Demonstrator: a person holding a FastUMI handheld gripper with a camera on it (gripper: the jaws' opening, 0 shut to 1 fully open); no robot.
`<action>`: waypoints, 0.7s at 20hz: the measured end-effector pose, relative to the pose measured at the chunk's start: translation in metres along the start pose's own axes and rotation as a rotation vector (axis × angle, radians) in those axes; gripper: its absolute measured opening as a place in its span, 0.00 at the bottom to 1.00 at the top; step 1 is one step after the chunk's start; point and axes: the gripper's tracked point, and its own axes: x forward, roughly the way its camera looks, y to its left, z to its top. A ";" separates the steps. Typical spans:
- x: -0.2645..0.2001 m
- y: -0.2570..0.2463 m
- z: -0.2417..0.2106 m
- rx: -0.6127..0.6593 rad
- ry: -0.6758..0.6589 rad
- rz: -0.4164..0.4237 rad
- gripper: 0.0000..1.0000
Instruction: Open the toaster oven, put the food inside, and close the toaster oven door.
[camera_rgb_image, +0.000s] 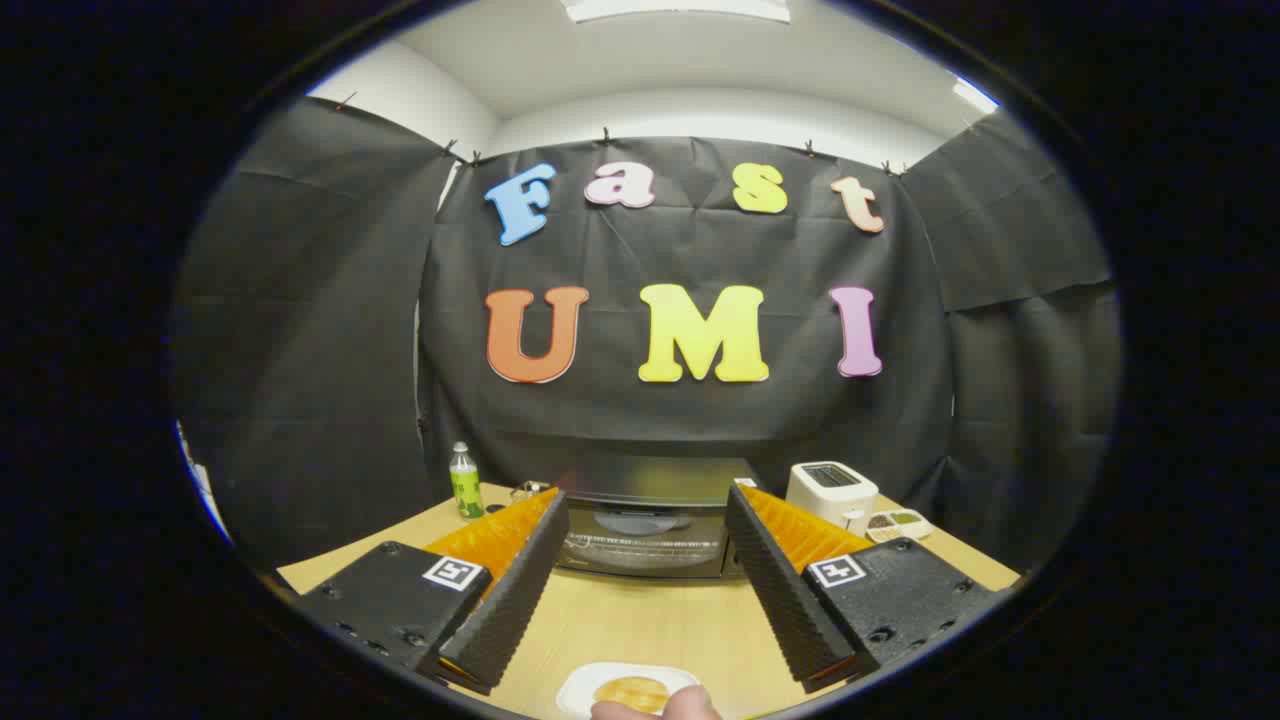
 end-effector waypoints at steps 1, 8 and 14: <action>0.002 0.005 0.002 -0.001 -0.003 0.002 1.00; -0.004 0.042 0.029 0.031 -0.059 0.054 1.00; -0.012 0.040 0.040 0.037 -0.118 0.028 1.00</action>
